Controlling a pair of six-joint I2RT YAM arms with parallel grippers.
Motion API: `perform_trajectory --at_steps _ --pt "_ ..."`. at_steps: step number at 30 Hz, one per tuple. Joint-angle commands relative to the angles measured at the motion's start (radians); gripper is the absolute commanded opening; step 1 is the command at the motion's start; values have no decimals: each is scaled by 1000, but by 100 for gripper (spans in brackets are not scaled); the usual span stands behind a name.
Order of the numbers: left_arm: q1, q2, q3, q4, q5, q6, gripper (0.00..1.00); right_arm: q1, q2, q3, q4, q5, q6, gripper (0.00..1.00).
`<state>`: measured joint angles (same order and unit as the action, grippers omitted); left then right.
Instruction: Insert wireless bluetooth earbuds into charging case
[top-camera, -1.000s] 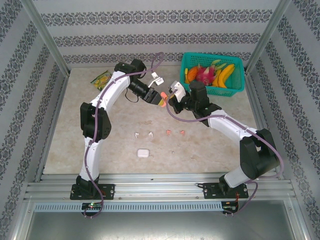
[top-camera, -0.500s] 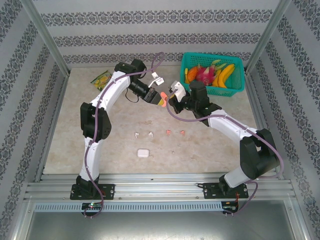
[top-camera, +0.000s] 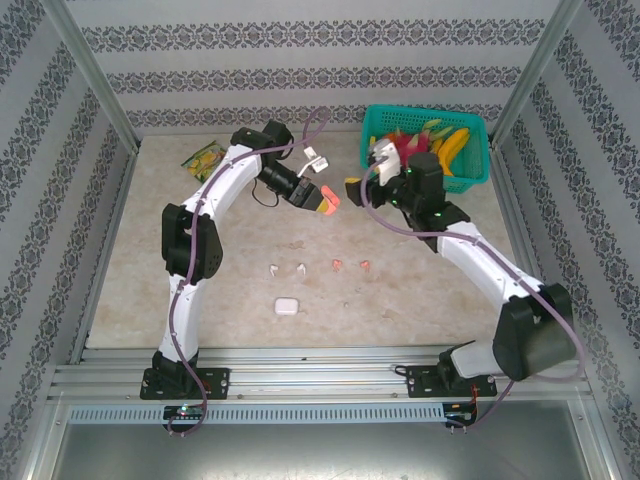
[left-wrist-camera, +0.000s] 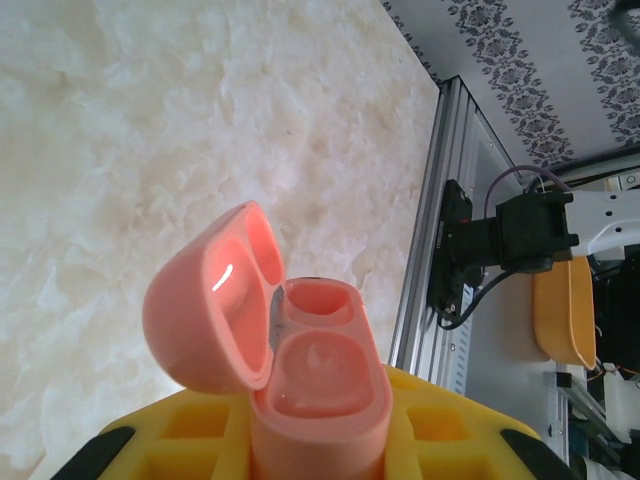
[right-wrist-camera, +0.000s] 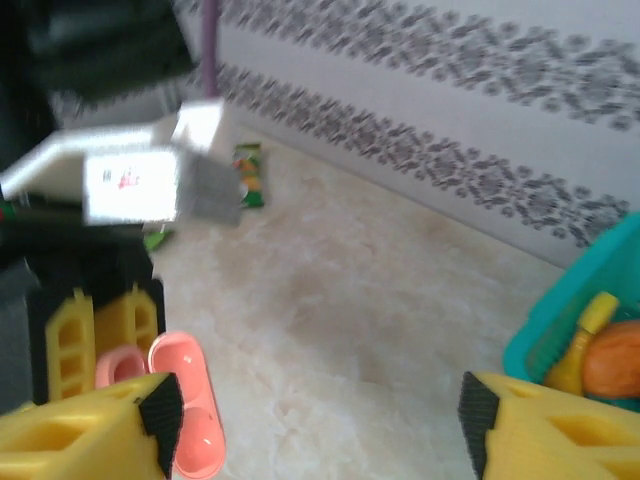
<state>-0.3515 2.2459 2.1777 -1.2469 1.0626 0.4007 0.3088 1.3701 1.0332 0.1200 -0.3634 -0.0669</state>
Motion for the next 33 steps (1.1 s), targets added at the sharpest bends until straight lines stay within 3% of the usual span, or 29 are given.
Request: perform_trajectory --at_steps 1,7,11,13,16,18,27,33 --pt "12 -28 -34 86 23 -44 0 -28 -55 12 -52 19 86 87" --pt "22 -87 -105 211 -52 -143 0 -108 -75 37 -194 45 240 97" --pt "29 -160 -196 330 -136 -209 0 -168 -74 52 -277 117 415 98" --pt "29 -195 -240 385 -178 -241 0 -216 -75 55 -305 103 519 98" --pt "29 -250 -317 480 -251 -298 0 -309 -81 16 -253 -41 621 98" --pt "28 -284 -371 550 -302 -339 0 -354 -87 -23 -197 -127 604 98" --pt "27 -389 -592 850 -459 -470 0 -359 -122 -68 -265 -44 523 98" --pt "-10 -449 -751 1118 -530 -455 0 -359 -115 -91 -265 13 578 98"
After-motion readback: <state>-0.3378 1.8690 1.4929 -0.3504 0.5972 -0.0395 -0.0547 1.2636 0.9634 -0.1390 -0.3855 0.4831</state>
